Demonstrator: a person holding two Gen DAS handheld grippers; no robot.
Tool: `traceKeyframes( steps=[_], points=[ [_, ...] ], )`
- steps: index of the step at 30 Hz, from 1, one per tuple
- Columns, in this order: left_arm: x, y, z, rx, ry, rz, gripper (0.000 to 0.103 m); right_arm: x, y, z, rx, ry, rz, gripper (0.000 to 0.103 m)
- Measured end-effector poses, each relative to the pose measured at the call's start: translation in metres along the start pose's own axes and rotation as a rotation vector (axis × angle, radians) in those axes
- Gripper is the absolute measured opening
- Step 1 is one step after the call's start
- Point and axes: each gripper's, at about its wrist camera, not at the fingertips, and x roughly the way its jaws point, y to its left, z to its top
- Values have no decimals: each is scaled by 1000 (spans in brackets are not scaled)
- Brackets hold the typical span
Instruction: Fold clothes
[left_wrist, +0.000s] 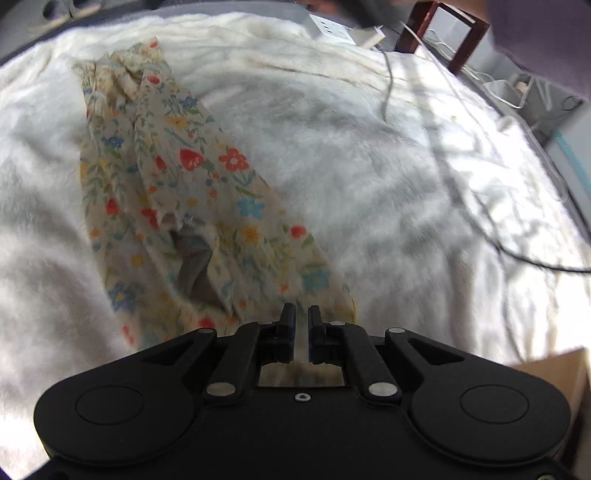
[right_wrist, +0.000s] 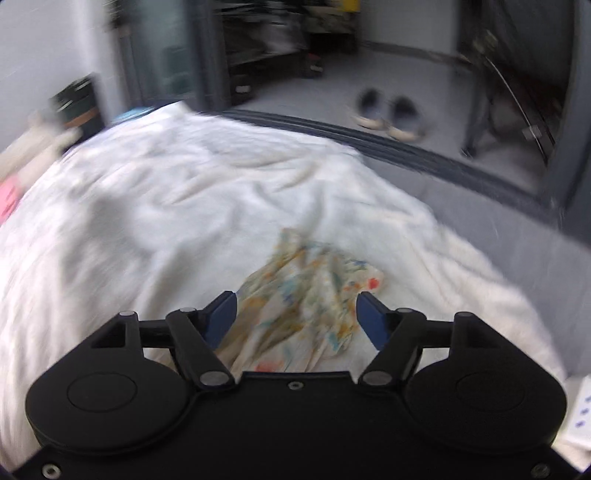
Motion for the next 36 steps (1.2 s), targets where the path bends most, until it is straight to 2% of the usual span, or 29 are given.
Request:
traceKeyframes(
  steps=[2, 4, 6, 7, 9, 10, 12, 15, 18, 21, 23, 24, 26, 28, 31, 32, 33, 34, 36],
  points=[
    [-9, 5, -6, 55, 9, -4, 10, -17, 21, -12, -100, 39, 58, 75],
    [-17, 5, -10, 188, 28, 50, 13, -32, 57, -42, -255, 136, 124, 75],
    [-23, -1, -20, 420, 38, 99, 14, -43, 84, -65, -371, 186, 164, 75],
    [-24, -1, -24, 480, 36, 106, 16, -50, 99, -79, -437, 209, 184, 75],
    [-25, 0, -34, 599, 48, 100, 20, -66, 133, -108, -492, 247, 214, 75],
    [-24, 0, -38, 646, 63, 81, 23, -71, 143, -117, -489, 250, 222, 75],
    [-21, -2, -51, 852, 79, 33, 27, -84, 174, -139, -505, 266, 246, 74],
    [-15, 0, -73, 1116, 72, 52, 33, -95, 205, -161, -617, 268, 261, 74],
    [-6, 6, -95, 1323, 48, 99, 34, -101, 234, -183, -749, 272, 265, 74],
    [4, 9, -112, 1503, 95, 124, 37, -97, 250, -193, -814, 275, 255, 74],
    [6, 5, -118, 1574, 84, 142, 39, -93, 258, -197, -860, 277, 239, 71],
    [6, 2, -119, 1582, 65, 150, 41, -90, 262, -199, -890, 278, 227, 64],
    [9, -5, -120, 1600, 27, 165, 46, -87, 267, -199, -906, 274, 210, 61],
    [15, -9, -120, 1624, 5, 183, 57, -81, 269, -200, -882, 281, 197, 54],
    [30, -14, -124, 1666, -6, 206, 58, -73, 266, -199, -808, 306, 206, 40],
    [33, -15, -123, 1643, -13, 203, 56, -71, 266, -199, -792, 313, 214, 25],
    [33, -16, -119, 1609, -3, 185, 45, -71, 266, -198, -782, 308, 210, 14],
    [34, -16, -116, 1578, 31, 154, 26, -70, 266, -198, -772, 306, 203, 13],
    [35, -19, -104, 1496, 76, 125, 21, -74, 266, -197, -739, 309, 207, 9]
  ],
)
